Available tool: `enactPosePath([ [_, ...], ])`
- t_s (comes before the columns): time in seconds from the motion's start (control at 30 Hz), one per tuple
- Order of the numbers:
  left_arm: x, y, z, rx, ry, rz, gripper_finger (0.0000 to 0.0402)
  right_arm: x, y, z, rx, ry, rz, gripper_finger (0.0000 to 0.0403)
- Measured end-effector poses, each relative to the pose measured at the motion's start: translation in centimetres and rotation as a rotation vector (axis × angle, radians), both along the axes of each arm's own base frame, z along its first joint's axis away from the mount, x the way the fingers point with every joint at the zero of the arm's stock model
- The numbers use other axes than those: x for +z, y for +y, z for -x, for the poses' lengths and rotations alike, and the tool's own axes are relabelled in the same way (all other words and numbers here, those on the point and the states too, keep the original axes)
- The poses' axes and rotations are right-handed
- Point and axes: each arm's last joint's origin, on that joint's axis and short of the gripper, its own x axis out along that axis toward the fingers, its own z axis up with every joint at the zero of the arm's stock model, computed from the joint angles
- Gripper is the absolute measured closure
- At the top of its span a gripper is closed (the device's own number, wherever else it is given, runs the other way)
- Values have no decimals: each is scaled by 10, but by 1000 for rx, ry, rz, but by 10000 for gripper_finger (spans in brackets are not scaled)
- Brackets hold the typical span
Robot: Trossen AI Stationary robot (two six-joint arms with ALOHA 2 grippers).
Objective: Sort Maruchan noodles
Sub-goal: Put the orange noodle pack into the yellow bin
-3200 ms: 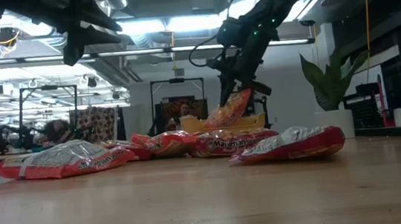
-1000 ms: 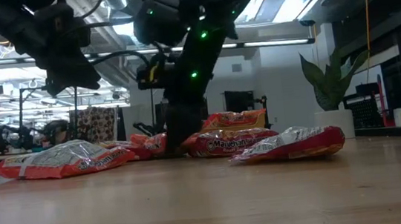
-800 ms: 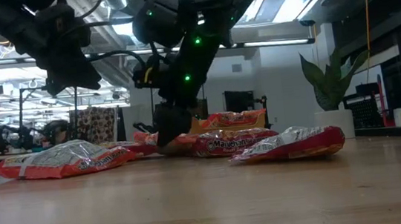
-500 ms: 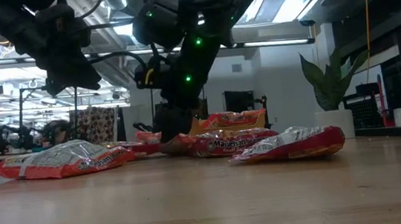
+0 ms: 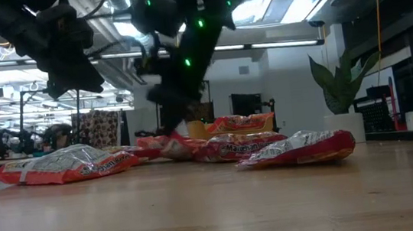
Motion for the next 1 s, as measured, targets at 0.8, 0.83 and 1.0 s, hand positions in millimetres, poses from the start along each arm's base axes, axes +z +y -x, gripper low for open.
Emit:
enactPosePath([
  [0.8, -20, 40, -37, 23, -8, -99, 324, 108, -50, 20, -107, 8, -427, 227],
  [0.83, -27, 44, -39, 24, 26, -104, 329, 112, -53, 24, -126, 13, -430, 216],
  [1.0, -45, 64, -51, 57, 62, -152, 353, 114, -58, 31, -180, 41, -417, 192],
])
